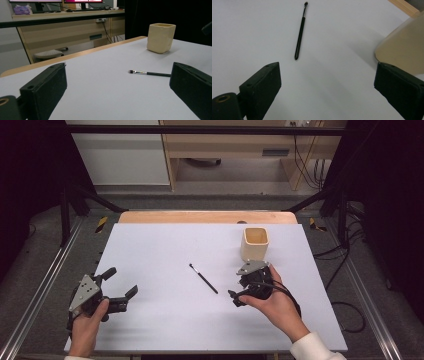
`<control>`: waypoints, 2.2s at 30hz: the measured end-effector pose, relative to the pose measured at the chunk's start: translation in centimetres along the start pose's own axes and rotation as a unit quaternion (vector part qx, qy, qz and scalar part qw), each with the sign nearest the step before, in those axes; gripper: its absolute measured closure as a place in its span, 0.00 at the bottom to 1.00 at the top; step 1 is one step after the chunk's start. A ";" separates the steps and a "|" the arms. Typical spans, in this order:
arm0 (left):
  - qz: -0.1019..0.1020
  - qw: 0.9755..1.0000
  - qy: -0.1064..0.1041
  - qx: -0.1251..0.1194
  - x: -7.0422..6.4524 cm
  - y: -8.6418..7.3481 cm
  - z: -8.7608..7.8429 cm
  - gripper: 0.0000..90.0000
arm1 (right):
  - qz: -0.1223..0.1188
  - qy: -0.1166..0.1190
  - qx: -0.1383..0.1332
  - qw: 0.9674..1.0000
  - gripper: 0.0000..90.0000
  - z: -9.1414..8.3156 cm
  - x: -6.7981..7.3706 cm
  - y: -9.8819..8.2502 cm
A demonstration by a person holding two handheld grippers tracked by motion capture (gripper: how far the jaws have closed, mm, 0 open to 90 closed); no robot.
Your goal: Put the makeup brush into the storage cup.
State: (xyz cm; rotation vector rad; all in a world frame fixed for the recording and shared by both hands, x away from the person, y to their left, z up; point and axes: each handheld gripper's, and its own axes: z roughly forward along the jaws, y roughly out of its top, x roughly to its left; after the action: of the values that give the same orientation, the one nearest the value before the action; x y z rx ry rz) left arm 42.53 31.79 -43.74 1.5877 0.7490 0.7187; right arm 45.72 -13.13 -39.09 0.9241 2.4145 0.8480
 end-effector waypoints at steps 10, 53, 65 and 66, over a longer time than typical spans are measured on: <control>0.001 1.000 -0.001 0.002 0.0 0.0 0.0 0.01 | 0.005 0.012 0.013 1.000 0.08 1.1 -0.4 1.1; 0.006 1.000 -0.006 0.007 -0.1 -0.1 0.2 0.01 | 0.001 0.030 0.032 0.999 0.07 4.1 0.8 3.7; 0.007 1.000 -0.007 0.007 -0.1 0.0 0.2 0.01 | -0.002 0.033 0.028 0.999 0.07 4.5 1.2 3.9; 0.007 1.000 -0.007 0.008 -0.2 0.0 0.2 0.01 | 0.000 0.032 0.029 0.999 0.07 4.6 1.2 4.0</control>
State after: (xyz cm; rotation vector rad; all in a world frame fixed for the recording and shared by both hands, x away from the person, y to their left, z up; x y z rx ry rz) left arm 42.60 31.55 -43.83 1.6122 0.7355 0.7136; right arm 49.26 -8.13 -39.94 0.9307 2.5071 0.8220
